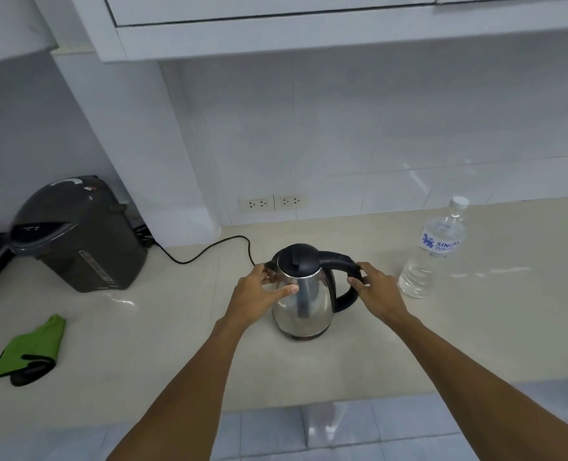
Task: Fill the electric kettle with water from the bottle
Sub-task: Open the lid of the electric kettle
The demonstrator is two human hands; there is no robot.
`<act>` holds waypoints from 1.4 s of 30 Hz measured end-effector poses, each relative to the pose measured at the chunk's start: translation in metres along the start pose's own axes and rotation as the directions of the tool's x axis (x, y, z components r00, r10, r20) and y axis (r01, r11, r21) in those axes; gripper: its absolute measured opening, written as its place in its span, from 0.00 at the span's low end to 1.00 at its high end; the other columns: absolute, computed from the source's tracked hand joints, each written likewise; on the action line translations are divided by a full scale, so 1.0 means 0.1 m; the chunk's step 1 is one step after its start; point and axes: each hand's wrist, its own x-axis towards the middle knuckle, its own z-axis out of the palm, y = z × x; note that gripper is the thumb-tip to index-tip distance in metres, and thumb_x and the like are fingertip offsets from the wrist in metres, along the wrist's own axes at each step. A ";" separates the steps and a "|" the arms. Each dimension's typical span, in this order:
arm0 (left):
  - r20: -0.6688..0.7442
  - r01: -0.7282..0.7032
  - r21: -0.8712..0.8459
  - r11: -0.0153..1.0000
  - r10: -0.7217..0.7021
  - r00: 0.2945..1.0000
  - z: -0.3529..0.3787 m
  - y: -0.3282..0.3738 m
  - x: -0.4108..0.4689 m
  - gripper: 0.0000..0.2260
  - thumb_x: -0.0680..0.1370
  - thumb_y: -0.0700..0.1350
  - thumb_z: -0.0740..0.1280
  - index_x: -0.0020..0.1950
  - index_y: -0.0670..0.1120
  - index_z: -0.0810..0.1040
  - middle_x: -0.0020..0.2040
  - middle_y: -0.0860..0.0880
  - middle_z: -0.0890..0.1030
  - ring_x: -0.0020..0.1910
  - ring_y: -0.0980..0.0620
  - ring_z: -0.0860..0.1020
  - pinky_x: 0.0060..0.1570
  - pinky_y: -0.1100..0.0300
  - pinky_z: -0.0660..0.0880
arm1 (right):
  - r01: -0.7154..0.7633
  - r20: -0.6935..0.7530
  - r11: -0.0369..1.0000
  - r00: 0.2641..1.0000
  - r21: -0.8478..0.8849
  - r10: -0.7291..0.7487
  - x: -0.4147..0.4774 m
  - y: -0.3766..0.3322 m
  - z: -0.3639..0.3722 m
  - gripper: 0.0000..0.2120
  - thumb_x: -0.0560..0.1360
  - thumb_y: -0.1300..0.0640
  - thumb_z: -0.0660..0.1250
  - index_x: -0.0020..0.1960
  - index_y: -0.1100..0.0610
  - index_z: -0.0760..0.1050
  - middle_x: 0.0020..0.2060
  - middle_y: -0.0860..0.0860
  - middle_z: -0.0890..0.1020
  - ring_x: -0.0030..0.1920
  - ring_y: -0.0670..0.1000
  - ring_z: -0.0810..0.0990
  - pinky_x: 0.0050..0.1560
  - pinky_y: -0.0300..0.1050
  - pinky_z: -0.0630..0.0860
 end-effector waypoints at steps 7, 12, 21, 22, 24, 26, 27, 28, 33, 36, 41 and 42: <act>-0.036 0.034 0.010 0.999 -0.034 0.999 0.09 -0.07 -0.10 0.33 0.68 0.63 0.84 0.68 0.53 0.78 0.61 0.57 0.84 0.67 0.55 0.81 0.67 0.55 0.77 | -0.028 0.032 0.999 0.999 0.019 0.027 -0.03 0.06 0.04 0.15 0.82 0.52 0.66 0.67 0.53 0.74 0.54 0.58 0.85 0.56 0.60 0.83 0.54 0.50 0.77; -0.064 0.065 0.013 0.998 -0.064 0.996 0.16 -0.04 -0.03 0.34 0.68 0.62 0.84 0.68 0.54 0.78 0.61 0.57 0.84 0.66 0.55 0.81 0.68 0.54 0.77 | -0.045 0.070 0.998 0.997 0.049 0.041 0.10 0.11 0.04 0.15 0.81 0.52 0.66 0.67 0.53 0.75 0.54 0.58 0.85 0.55 0.59 0.82 0.51 0.46 0.74; -0.116 0.110 0.019 0.994 -0.108 0.987 0.30 0.03 -0.03 0.36 0.69 0.59 0.85 0.71 0.51 0.76 0.59 0.57 0.82 0.65 0.55 0.79 0.65 0.58 0.75 | -0.075 0.130 0.997 0.989 0.006 0.073 0.27 0.18 -0.01 0.14 0.80 0.54 0.67 0.65 0.54 0.75 0.52 0.58 0.85 0.51 0.59 0.84 0.55 0.55 0.81; -0.112 0.114 0.013 0.993 -0.112 0.987 0.30 0.03 -0.03 0.35 0.69 0.58 0.85 0.71 0.51 0.75 0.59 0.57 0.82 0.65 0.55 0.79 0.63 0.59 0.74 | -0.075 0.181 0.996 0.980 -0.058 0.084 0.34 0.17 -0.04 0.15 0.80 0.56 0.66 0.66 0.56 0.75 0.53 0.59 0.85 0.51 0.59 0.83 0.54 0.54 0.80; -0.090 0.124 -0.010 0.992 -0.124 0.988 0.29 0.04 -0.03 0.39 0.70 0.57 0.85 0.75 0.51 0.72 0.63 0.55 0.81 0.67 0.53 0.78 0.62 0.59 0.72 | -0.066 0.320 0.973 0.938 -0.221 0.136 0.49 0.08 -0.18 0.18 0.79 0.58 0.64 0.69 0.60 0.74 0.58 0.60 0.82 0.55 0.60 0.81 0.56 0.50 0.77; -0.070 0.125 -0.026 0.992 -0.126 0.990 0.27 0.05 -0.02 0.47 0.69 0.57 0.86 0.81 0.50 0.65 0.69 0.52 0.79 0.70 0.51 0.77 0.65 0.57 0.73 | -0.056 0.348 0.949 0.922 -0.311 0.168 0.63 -0.11 -0.33 0.23 0.79 0.59 0.62 0.73 0.62 0.71 0.69 0.59 0.77 0.66 0.60 0.76 0.65 0.49 0.71; -0.063 0.121 -0.023 0.992 -0.122 0.990 0.25 0.06 -0.02 0.50 0.68 0.57 0.86 0.83 0.51 0.63 0.71 0.50 0.78 0.71 0.51 0.76 0.67 0.55 0.73 | -0.045 0.314 0.948 0.938 -0.315 0.149 0.68 -0.23 -0.38 0.23 0.79 0.59 0.61 0.74 0.61 0.70 0.71 0.58 0.75 0.70 0.59 0.74 0.68 0.49 0.69; -0.056 0.115 -0.018 0.993 -0.116 0.992 0.23 0.06 -0.03 0.51 0.68 0.56 0.86 0.84 0.51 0.62 0.73 0.50 0.77 0.71 0.51 0.76 0.68 0.55 0.73 | -0.034 0.260 0.953 0.959 -0.300 0.115 0.70 -0.39 -0.42 0.23 0.80 0.58 0.60 0.74 0.60 0.71 0.71 0.58 0.75 0.70 0.60 0.73 0.68 0.49 0.69; -0.050 0.055 0.013 0.998 -0.055 0.997 0.18 0.12 0.00 0.50 0.66 0.57 0.87 0.82 0.51 0.66 0.74 0.52 0.76 0.69 0.53 0.75 0.69 0.53 0.74 | 0.141 0.164 0.920 0.983 -0.366 -0.086 0.50 -1.15 -0.22 0.24 0.77 0.39 0.63 0.66 0.52 0.76 0.62 0.50 0.81 0.64 0.56 0.78 0.61 0.53 0.74; -0.035 0.018 0.056 0.998 -0.016 0.999 0.14 0.15 0.04 0.50 0.65 0.60 0.87 0.82 0.53 0.67 0.75 0.52 0.77 0.74 0.50 0.75 0.72 0.48 0.74 | 0.186 0.190 0.841 0.977 -0.509 -0.101 0.40 -1.35 -0.04 0.27 0.73 0.34 0.65 0.62 0.53 0.78 0.57 0.51 0.83 0.61 0.57 0.79 0.55 0.53 0.75; -0.010 0.019 0.059 0.998 -0.018 1.000 0.14 0.13 0.06 0.55 0.66 0.59 0.86 0.86 0.53 0.59 0.79 0.51 0.75 0.78 0.47 0.72 0.75 0.44 0.73 | 0.157 0.196 0.806 0.979 -0.570 -0.052 0.40 -1.37 0.14 0.25 0.70 0.39 0.67 0.59 0.55 0.77 0.52 0.53 0.83 0.57 0.58 0.79 0.51 0.50 0.75; -0.012 0.024 0.049 0.998 -0.023 1.000 0.14 0.12 0.05 0.55 0.66 0.59 0.86 0.86 0.53 0.59 0.79 0.50 0.74 0.78 0.47 0.72 0.76 0.43 0.72 | 0.153 0.185 0.803 0.981 -0.576 -0.054 0.40 -1.36 0.16 0.24 0.70 0.40 0.67 0.58 0.55 0.77 0.51 0.53 0.83 0.56 0.58 0.78 0.50 0.50 0.75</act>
